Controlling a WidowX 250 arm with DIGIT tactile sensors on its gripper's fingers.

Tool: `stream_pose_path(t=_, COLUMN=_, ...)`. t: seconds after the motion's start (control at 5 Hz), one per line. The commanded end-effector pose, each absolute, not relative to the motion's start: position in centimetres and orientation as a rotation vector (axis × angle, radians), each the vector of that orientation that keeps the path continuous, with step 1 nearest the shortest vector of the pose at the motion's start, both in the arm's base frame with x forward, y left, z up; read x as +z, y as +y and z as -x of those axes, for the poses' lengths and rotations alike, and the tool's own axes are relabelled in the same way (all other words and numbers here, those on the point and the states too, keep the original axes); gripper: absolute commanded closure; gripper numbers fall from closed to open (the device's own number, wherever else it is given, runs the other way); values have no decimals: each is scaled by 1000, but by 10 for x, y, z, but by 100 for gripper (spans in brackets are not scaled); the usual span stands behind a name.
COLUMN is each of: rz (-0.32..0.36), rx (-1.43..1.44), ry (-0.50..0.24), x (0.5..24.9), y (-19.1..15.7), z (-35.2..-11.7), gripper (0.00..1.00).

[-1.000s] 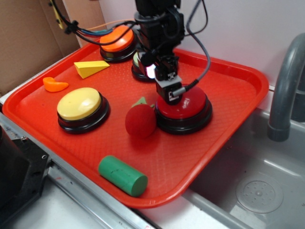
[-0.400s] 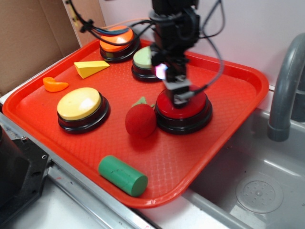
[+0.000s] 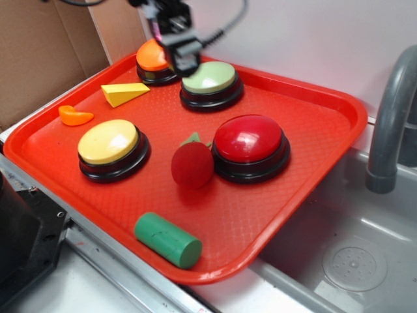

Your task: Push the red button.

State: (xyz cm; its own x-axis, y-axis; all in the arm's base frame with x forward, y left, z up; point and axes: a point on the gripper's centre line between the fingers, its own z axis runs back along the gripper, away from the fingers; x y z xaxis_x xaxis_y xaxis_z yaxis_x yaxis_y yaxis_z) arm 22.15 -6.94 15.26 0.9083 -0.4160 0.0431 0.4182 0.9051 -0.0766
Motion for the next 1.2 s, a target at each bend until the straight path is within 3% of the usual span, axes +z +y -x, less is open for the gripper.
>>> stream_pose_path(t=0.0, rz=103, rx=-344, ry=-21, x=177, y=-60, z=-205, gripper=0)
stream_pose_path(t=0.6, rz=94, rx=-231, ry=4, x=187, y=-41, z=-200, gripper=0)
stream_pose_path(t=1.0, rz=12, rx=-123, ry=-4, x=194, y=-24, z=-193, gripper=0)
